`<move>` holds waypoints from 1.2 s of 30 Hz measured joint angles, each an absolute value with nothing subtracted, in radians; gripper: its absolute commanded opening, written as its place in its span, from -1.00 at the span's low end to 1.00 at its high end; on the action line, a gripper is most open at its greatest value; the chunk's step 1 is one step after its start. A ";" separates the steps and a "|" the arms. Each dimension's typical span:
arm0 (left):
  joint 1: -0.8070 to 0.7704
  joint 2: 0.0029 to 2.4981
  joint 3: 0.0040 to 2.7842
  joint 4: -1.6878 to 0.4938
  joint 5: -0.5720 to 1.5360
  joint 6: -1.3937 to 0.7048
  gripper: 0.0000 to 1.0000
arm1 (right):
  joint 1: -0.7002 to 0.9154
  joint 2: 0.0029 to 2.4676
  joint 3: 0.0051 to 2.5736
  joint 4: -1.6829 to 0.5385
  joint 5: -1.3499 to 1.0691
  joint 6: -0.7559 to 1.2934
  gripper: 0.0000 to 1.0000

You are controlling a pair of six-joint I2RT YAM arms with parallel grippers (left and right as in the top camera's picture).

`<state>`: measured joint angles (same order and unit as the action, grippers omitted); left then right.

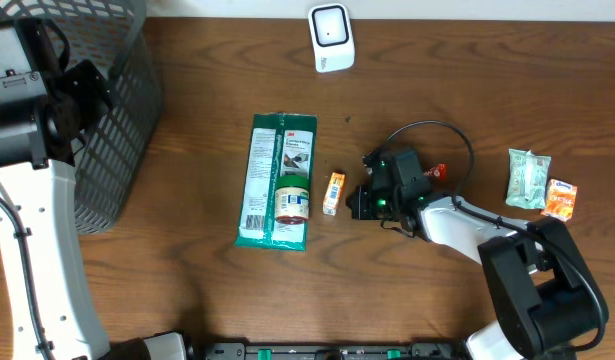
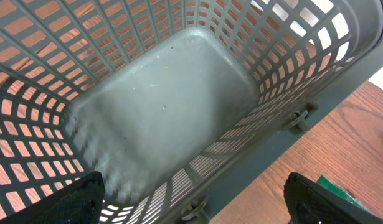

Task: Scan the item barcode

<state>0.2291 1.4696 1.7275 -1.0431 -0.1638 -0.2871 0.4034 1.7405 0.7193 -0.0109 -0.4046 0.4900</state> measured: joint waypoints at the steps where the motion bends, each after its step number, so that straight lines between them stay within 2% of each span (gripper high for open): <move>1: 0.229 1.470 1.728 -1.043 -0.164 -0.287 0.85 | 0.398 1.740 0.719 -0.012 -0.409 0.489 -0.85; 7: 0.229 1.470 1.728 -1.043 -0.164 -0.287 0.85 | 0.387 1.739 0.720 -0.015 -0.435 0.489 -0.70; 22: 0.229 1.470 1.728 -1.043 -0.164 -0.287 0.85 | 0.382 1.682 0.716 -0.086 -0.403 0.488 -0.64; 36: 0.229 1.470 1.728 -1.043 -0.164 -0.287 0.85 | 0.351 1.504 0.711 -0.180 -0.388 0.483 -0.56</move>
